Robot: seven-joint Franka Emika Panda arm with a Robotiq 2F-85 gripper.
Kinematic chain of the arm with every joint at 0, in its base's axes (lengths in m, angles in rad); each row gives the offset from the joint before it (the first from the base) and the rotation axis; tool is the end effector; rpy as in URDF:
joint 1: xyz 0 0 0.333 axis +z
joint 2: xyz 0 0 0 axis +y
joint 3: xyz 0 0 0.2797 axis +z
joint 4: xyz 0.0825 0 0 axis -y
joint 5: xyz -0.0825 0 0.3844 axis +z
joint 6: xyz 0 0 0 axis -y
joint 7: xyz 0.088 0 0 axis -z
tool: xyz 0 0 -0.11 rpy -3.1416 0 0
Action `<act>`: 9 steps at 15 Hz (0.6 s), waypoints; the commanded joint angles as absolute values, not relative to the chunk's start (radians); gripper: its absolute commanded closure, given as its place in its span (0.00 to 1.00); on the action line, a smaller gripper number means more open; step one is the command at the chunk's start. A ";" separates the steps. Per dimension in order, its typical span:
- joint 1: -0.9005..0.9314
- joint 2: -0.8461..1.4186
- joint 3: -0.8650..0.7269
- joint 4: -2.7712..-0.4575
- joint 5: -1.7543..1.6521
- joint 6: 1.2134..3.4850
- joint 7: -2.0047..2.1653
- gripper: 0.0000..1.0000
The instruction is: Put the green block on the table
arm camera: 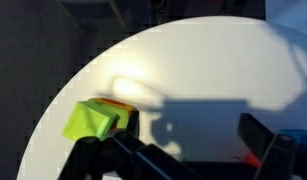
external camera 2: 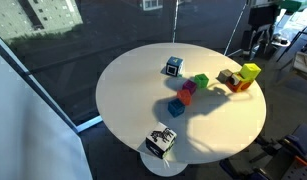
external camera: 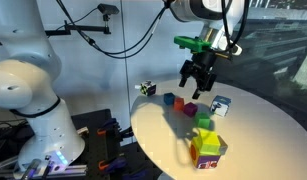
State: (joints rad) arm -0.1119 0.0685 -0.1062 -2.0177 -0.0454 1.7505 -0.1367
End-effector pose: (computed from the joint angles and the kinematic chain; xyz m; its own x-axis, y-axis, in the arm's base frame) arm 0.5102 -0.1171 0.3562 0.9410 -0.0631 -0.3326 -0.0664 -0.9978 0.0014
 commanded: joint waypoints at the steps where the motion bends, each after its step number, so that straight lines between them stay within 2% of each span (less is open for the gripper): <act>1: -0.123 -0.052 -0.119 -2.063 -0.064 1.662 -0.173 0.00; 9: -0.128 -0.251 -0.148 -2.131 -0.094 1.587 -0.212 0.00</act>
State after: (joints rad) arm -0.1225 -0.1698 -0.1395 -2.0885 -0.0747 1.5949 -0.1798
